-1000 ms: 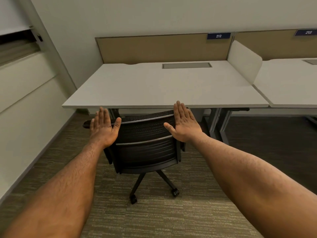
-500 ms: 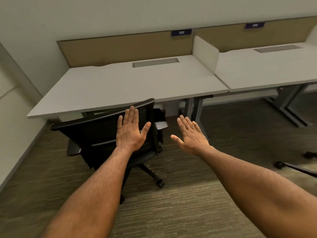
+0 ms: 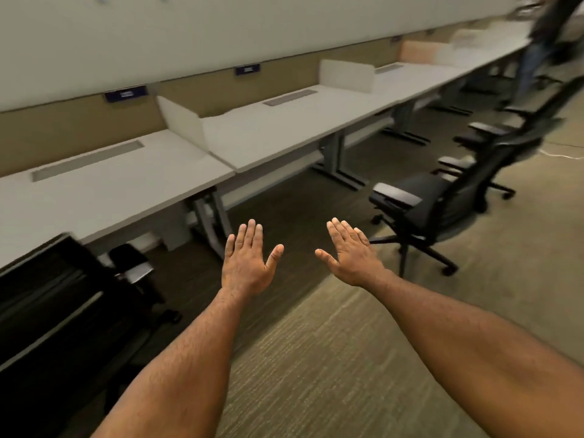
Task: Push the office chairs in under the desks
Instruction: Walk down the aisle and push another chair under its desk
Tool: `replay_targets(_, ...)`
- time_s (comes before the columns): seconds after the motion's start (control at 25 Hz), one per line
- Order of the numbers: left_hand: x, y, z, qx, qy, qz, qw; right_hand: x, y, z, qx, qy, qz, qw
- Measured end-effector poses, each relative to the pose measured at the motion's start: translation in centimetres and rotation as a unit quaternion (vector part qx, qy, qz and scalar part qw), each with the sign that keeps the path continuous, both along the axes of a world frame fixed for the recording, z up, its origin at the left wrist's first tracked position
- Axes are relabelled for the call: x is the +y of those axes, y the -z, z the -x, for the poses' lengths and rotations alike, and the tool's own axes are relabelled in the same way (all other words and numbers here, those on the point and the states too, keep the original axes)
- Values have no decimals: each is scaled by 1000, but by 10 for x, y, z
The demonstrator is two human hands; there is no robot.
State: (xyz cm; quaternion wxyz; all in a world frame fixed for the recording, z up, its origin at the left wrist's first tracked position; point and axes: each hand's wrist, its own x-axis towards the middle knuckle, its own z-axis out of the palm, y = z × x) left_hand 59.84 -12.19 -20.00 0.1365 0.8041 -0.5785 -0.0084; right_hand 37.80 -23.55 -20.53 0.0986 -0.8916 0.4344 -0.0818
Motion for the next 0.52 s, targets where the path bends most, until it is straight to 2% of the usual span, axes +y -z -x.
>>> replay_targets(0.28,-72,4,220,-7,166,-9,986,-4,6,234,-25,167,-12,986)
replay_targets(0.52,-116,14,400,0,310,-18,951,20,17,417,-28,317,-15,948)
